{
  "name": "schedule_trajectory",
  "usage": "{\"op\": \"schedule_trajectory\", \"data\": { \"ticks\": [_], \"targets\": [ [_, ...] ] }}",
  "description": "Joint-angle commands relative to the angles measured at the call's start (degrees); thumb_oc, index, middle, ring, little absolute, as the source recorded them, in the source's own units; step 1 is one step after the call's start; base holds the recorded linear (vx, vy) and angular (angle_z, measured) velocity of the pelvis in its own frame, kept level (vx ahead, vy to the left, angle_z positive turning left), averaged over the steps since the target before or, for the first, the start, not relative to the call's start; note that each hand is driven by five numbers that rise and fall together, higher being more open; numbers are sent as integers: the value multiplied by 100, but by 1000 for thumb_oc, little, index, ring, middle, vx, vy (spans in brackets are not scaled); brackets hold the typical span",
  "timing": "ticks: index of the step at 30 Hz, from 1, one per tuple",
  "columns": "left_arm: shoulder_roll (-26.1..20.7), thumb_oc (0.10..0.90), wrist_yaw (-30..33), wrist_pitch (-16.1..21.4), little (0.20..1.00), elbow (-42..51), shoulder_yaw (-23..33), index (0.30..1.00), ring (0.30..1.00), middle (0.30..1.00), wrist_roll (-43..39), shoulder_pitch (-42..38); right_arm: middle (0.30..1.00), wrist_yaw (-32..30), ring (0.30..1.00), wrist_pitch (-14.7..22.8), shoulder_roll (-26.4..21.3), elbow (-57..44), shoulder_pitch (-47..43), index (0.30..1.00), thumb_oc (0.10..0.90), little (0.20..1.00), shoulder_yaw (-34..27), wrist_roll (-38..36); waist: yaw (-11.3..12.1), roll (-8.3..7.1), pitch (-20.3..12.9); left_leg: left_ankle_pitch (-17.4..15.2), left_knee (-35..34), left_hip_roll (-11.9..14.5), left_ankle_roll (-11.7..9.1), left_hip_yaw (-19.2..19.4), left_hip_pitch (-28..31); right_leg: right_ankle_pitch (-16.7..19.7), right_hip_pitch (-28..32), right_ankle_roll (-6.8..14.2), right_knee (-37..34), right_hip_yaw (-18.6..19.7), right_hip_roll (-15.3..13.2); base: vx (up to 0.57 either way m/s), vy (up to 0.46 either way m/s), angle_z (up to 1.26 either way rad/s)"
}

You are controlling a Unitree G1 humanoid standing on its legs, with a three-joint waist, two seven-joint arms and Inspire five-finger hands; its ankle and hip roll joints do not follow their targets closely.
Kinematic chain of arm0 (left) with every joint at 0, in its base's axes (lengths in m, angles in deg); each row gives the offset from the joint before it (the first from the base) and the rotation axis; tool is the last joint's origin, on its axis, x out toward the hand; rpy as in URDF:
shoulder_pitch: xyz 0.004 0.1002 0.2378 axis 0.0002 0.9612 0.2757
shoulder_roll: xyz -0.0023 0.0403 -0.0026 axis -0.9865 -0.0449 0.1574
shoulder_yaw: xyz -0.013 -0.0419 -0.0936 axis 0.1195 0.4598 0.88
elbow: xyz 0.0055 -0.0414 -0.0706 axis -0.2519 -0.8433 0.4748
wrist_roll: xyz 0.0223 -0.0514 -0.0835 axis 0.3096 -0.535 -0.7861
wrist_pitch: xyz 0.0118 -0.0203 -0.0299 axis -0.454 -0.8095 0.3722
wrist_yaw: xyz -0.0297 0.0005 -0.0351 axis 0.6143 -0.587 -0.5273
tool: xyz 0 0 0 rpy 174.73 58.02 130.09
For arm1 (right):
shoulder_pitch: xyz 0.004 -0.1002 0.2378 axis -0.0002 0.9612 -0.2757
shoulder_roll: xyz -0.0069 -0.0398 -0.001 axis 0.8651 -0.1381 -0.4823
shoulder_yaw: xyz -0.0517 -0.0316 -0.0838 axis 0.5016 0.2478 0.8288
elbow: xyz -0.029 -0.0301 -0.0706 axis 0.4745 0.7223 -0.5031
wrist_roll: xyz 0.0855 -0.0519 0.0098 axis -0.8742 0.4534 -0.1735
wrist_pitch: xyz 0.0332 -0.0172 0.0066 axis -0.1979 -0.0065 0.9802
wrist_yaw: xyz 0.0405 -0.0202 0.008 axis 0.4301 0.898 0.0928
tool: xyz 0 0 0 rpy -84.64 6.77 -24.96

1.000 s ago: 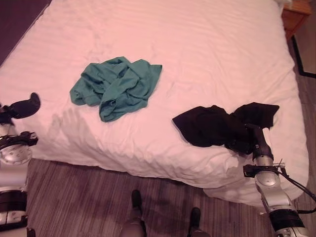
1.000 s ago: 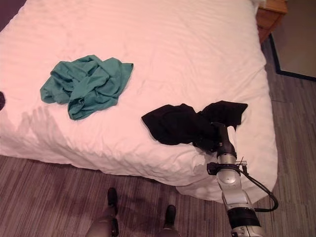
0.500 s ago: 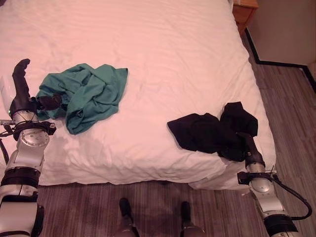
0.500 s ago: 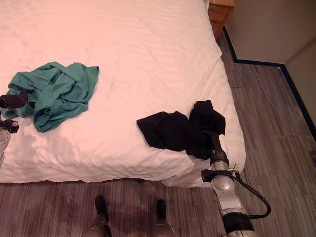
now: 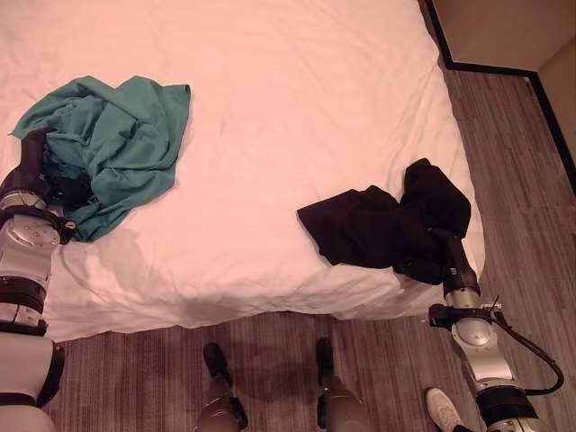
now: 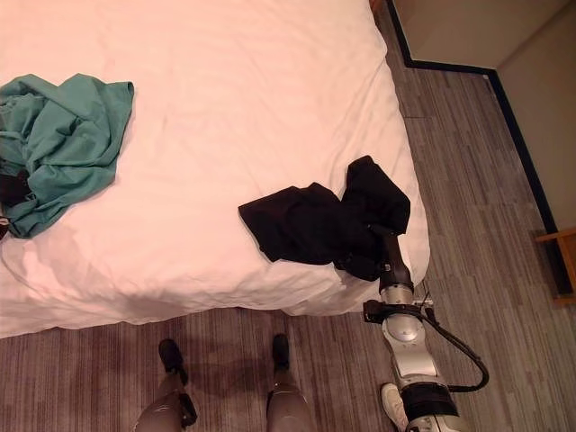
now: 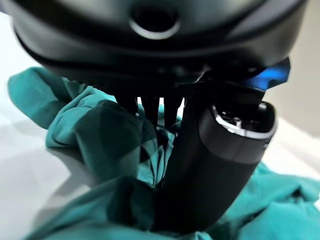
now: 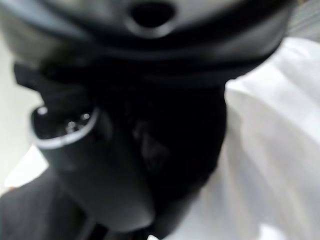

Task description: Pick up bed clothes into laundry basket.

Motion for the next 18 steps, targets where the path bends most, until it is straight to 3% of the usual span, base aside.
{"op": "schedule_trajectory", "data": {
  "ticks": [1, 7, 8, 11, 14, 15, 18],
  "targets": [
    [-412, 400, -111, 72, 300, -449, 256, 300, 300, 300, 290, -551, 300, 52, 300, -767, -587, 991, 766, 300, 400, 300, -230, -79, -73, 526, 215, -374, 8, 270, -338, -374, 85, 617, -477, 476, 27, -113, -484, 0, 0, 0],
    [-338, 400, 46, 132, 300, -177, 237, 300, 300, 300, 241, -690, 300, 98, 300, -740, -465, 1029, 923, 300, 400, 300, -185, -146, -67, 473, 173, -366, 8, 260, -325, -419, 74, 611, -446, 476, 27, -124, -502, -10, 4, 1],
    [-331, 400, 256, 242, 300, 418, 378, 300, 300, 300, 15, -639, 300, 149, 300, -761, -368, 1060, 1113, 300, 400, 300, -167, -121, -24, 455, 103, -451, 8, 214, -314, -437, 208, 548, -255, 476, 27, -169, -541, 8, 26, 5],
    [-333, 400, 373, 371, 300, 1086, 588, 300, 300, 300, -192, -461, 300, 196, 300, -783, -294, 1067, 1293, 300, 400, 300, -182, -76, 22, 450, 24, -501, 8, 166, -294, -449, 315, 523, -104, 476, 27, -217, -595, 37, 34, 11],
    [-269, 400, 495, 467, 300, 1787, 1002, 300, 300, 300, -524, -62, 300, 251, 300, -826, -189, 1086, 1434, 300, 400, 300, -191, -27, 62, 437, -53, -528, 8, 102, -264, -456, 435, 549, 34, 476, 27, -245, -660, 39, 57, 16],
    [-49, 400, 552, 630, 300, 2392, 1475, 300, 300, 300, -1006, 438, 300, 301, 300, -885, -83, 1100, 1576, 300, 400, 300, -198, 43, 106, 424, -124, -585, 8, 27, -237, -460, 589, 583, 194, 476, 27, -292, -730, 6, 74, 3],
    [439, 400, 670, 901, 300, 3120, 2116, 300, 300, 300, -1594, 1222, 300, 309, 300, -952, 137, 1085, 1742, 300, 400, 300, -261, 141, 189, 363, -182, -609, 8, -57, -215, -437, 727, 835, 361, 476, 27, -365, -810, 0, 44, -1]
  ]
}}
